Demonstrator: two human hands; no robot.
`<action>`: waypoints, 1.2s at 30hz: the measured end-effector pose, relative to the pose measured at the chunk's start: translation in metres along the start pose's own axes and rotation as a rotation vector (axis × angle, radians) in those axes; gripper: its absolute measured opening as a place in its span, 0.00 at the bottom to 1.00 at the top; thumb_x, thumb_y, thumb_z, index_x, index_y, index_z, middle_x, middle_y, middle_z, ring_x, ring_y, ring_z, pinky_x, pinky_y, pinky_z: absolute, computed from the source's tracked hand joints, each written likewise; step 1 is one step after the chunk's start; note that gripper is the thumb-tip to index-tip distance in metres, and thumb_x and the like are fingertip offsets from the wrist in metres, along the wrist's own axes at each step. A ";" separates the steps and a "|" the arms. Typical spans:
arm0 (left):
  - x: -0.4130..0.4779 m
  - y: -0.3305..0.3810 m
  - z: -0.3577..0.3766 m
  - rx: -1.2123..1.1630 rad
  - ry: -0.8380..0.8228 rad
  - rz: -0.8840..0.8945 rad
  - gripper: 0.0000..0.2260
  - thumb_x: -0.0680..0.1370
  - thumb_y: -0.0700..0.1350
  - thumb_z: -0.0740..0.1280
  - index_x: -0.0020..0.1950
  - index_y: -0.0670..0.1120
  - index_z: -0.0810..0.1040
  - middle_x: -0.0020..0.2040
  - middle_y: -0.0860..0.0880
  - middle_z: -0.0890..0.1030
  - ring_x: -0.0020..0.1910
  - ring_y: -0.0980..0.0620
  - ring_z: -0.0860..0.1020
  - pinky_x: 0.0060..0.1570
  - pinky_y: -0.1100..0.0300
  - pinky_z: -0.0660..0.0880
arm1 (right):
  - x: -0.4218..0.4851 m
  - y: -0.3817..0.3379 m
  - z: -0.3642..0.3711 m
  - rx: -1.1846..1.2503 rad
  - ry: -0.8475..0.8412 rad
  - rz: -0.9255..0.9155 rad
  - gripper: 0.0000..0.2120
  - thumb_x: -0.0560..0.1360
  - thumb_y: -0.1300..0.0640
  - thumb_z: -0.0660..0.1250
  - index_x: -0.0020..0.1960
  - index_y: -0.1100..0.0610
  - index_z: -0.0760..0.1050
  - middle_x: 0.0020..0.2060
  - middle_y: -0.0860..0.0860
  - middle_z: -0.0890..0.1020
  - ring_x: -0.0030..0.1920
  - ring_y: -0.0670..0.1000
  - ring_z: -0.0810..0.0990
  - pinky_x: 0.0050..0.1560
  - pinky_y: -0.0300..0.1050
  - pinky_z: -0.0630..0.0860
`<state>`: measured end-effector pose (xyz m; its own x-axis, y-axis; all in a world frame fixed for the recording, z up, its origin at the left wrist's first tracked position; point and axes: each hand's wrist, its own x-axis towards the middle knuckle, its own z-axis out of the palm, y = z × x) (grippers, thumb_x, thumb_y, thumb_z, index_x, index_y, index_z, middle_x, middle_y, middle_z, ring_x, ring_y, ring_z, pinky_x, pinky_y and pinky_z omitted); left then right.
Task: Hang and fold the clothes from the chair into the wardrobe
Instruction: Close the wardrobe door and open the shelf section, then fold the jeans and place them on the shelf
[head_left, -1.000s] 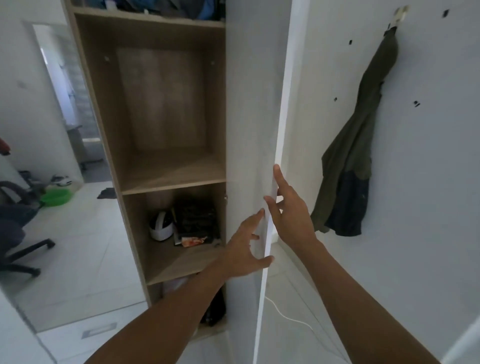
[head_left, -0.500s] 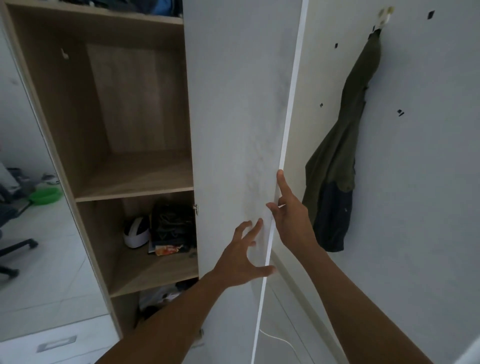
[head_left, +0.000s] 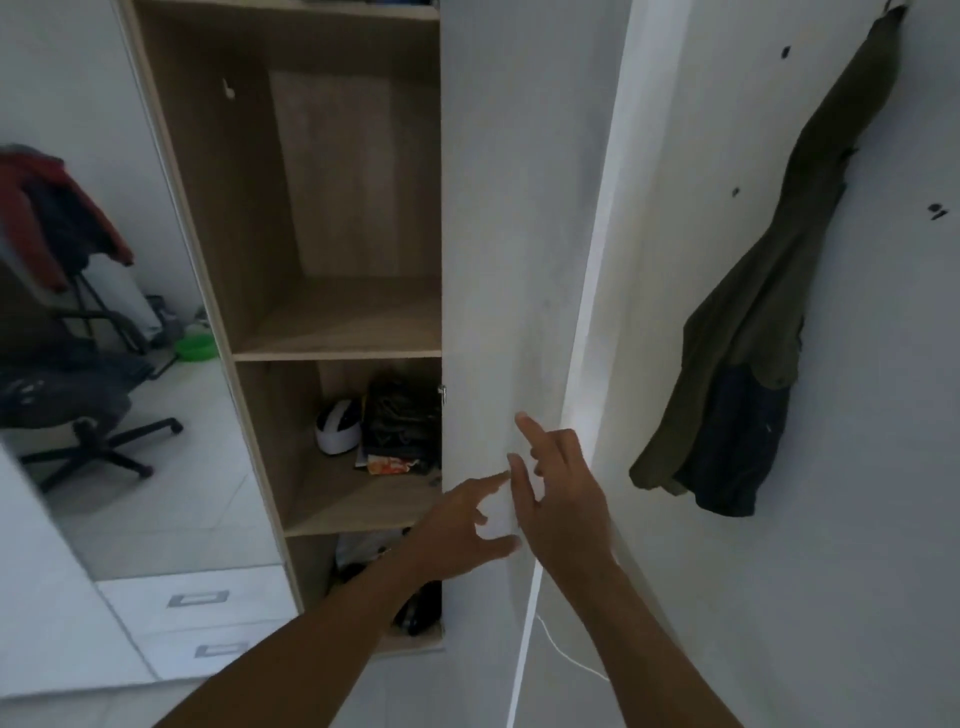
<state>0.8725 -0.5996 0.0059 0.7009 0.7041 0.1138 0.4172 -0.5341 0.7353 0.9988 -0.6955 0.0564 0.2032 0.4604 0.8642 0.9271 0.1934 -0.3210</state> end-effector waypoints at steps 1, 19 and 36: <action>-0.010 -0.016 -0.004 0.045 -0.001 -0.084 0.36 0.68 0.62 0.73 0.74 0.56 0.67 0.68 0.57 0.73 0.62 0.57 0.76 0.59 0.62 0.74 | -0.013 -0.008 0.009 0.036 -0.096 0.033 0.21 0.79 0.54 0.67 0.71 0.54 0.71 0.50 0.50 0.79 0.44 0.44 0.78 0.42 0.31 0.75; -0.434 -0.198 -0.159 0.294 0.379 -0.981 0.34 0.75 0.62 0.68 0.78 0.56 0.61 0.74 0.53 0.69 0.72 0.51 0.68 0.66 0.55 0.68 | -0.197 -0.293 0.211 0.281 -1.291 -0.015 0.27 0.80 0.42 0.62 0.75 0.51 0.64 0.70 0.50 0.70 0.70 0.51 0.68 0.66 0.50 0.71; -0.871 -0.216 -0.334 0.247 0.924 -1.441 0.32 0.69 0.65 0.67 0.71 0.55 0.72 0.68 0.52 0.75 0.64 0.50 0.75 0.61 0.51 0.75 | -0.279 -0.806 0.272 0.679 -1.376 -0.600 0.27 0.80 0.43 0.63 0.76 0.49 0.62 0.71 0.49 0.69 0.70 0.51 0.70 0.64 0.48 0.73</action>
<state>-0.0213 -0.9409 -0.0290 -0.7854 0.6091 -0.1103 0.4942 0.7244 0.4807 0.1086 -0.7441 -0.0318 -0.8702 0.4881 0.0670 0.3909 0.7669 -0.5090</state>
